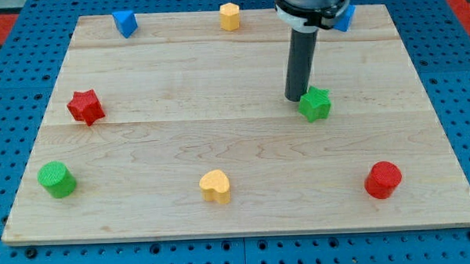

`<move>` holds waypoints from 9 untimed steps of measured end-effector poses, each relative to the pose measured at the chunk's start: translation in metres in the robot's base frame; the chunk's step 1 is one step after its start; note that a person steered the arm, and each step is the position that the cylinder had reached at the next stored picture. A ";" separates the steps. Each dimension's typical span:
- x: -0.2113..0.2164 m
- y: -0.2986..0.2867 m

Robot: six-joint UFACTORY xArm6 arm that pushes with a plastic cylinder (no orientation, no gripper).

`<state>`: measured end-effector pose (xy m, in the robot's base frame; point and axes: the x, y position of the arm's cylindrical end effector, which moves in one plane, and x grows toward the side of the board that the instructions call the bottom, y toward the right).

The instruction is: Place the green star diagonally towards red circle

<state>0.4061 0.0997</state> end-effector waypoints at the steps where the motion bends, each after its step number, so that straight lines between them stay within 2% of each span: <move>1: 0.000 0.035; 2: 0.047 0.042; 3: 0.065 0.049; 7: 0.047 0.052; 9: 0.062 0.095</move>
